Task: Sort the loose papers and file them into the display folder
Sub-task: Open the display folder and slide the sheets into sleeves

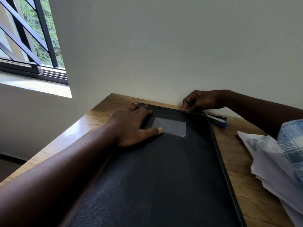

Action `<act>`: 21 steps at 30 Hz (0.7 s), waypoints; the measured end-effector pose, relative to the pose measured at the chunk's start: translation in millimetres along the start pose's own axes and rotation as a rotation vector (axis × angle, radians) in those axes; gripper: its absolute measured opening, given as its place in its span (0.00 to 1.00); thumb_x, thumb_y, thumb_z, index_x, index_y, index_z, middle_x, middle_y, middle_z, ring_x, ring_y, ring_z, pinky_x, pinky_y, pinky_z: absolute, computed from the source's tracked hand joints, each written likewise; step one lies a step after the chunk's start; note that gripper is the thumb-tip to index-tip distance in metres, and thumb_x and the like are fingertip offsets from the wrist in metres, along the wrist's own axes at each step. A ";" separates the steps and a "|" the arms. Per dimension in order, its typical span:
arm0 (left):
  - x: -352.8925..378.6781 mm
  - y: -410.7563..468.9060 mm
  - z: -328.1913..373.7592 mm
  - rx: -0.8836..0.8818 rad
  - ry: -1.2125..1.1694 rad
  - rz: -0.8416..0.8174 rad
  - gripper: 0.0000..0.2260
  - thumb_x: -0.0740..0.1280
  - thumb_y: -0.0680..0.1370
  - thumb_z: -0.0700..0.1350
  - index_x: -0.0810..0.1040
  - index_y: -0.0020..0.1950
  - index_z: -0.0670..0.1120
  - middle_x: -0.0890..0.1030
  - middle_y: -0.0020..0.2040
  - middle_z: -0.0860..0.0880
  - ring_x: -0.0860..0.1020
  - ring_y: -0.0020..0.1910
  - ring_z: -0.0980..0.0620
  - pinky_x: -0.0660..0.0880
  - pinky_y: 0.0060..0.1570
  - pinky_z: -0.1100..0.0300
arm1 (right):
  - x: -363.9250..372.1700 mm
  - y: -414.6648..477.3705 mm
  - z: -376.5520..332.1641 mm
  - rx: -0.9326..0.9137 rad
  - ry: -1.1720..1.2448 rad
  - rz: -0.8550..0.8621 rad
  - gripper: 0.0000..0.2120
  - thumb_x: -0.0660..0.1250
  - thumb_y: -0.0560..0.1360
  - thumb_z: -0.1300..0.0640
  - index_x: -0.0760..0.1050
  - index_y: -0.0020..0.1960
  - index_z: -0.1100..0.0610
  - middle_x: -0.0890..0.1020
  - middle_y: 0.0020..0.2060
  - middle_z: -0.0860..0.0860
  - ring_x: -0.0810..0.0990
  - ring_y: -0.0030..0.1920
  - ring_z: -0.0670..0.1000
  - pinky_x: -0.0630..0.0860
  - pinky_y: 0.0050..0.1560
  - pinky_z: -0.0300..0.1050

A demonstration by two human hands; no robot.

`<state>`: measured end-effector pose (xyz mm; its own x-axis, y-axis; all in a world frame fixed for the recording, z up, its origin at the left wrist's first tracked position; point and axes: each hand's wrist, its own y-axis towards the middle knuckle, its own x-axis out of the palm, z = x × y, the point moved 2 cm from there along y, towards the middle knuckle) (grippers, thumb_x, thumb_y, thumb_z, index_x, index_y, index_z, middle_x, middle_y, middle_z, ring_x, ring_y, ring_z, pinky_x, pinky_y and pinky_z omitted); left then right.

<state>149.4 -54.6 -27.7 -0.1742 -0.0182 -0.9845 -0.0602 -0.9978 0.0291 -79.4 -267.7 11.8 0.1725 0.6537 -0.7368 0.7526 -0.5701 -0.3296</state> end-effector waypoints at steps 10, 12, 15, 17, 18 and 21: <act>-0.3 0.4 -2.9 -0.020 -0.019 0.009 0.49 0.44 0.66 0.84 0.54 0.82 0.61 0.51 0.84 0.57 0.52 0.83 0.53 0.61 0.77 0.40 | 3.6 -29.9 21.5 -0.036 0.072 0.133 0.11 0.65 0.79 0.73 0.83 0.54 0.63 0.85 0.55 0.59 0.82 0.58 0.54 0.79 0.64 0.46; -0.1 1.8 -4.2 -0.019 -0.016 0.011 0.48 0.44 0.66 0.84 0.53 0.82 0.62 0.51 0.84 0.58 0.50 0.83 0.54 0.59 0.78 0.41 | 1.6 -32.7 27.8 -0.045 0.089 0.139 0.11 0.64 0.79 0.73 0.82 0.56 0.64 0.85 0.56 0.60 0.82 0.59 0.54 0.79 0.62 0.43; 0.4 1.6 -4.8 -0.028 -0.033 0.018 0.49 0.44 0.66 0.84 0.53 0.82 0.62 0.51 0.84 0.59 0.50 0.83 0.55 0.57 0.79 0.43 | -0.5 -36.7 30.4 -0.066 0.058 0.092 0.11 0.63 0.80 0.73 0.81 0.58 0.67 0.85 0.56 0.60 0.83 0.58 0.53 0.79 0.59 0.41; 0.5 2.1 -4.1 -0.044 -0.033 0.023 0.48 0.44 0.66 0.84 0.53 0.82 0.62 0.51 0.84 0.58 0.51 0.83 0.54 0.57 0.79 0.43 | -2.2 -44.4 31.8 -0.070 0.006 0.067 0.11 0.64 0.80 0.72 0.82 0.57 0.65 0.86 0.54 0.58 0.84 0.55 0.53 0.80 0.57 0.43; 0.4 2.3 -3.3 -0.052 -0.021 0.028 0.48 0.45 0.67 0.83 0.54 0.82 0.61 0.52 0.84 0.58 0.51 0.83 0.54 0.58 0.78 0.43 | -1.7 -48.8 33.1 -0.074 -0.039 0.069 0.11 0.65 0.79 0.72 0.83 0.55 0.64 0.86 0.53 0.58 0.85 0.54 0.56 0.81 0.57 0.46; -1.2 1.5 -1.5 -0.066 0.000 0.039 0.43 0.48 0.72 0.81 0.55 0.82 0.59 0.53 0.84 0.56 0.52 0.83 0.53 0.59 0.78 0.42 | 4.0 -60.8 34.2 -0.059 -0.092 0.137 0.08 0.68 0.77 0.71 0.84 0.49 0.63 0.85 0.47 0.62 0.84 0.45 0.60 0.81 0.48 0.51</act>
<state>151.0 -56.2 -26.7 -0.1747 -0.0569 -0.9830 0.0111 -0.9984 0.0559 -146.2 -247.4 8.8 0.2195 0.5218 -0.8243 0.7626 -0.6188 -0.1886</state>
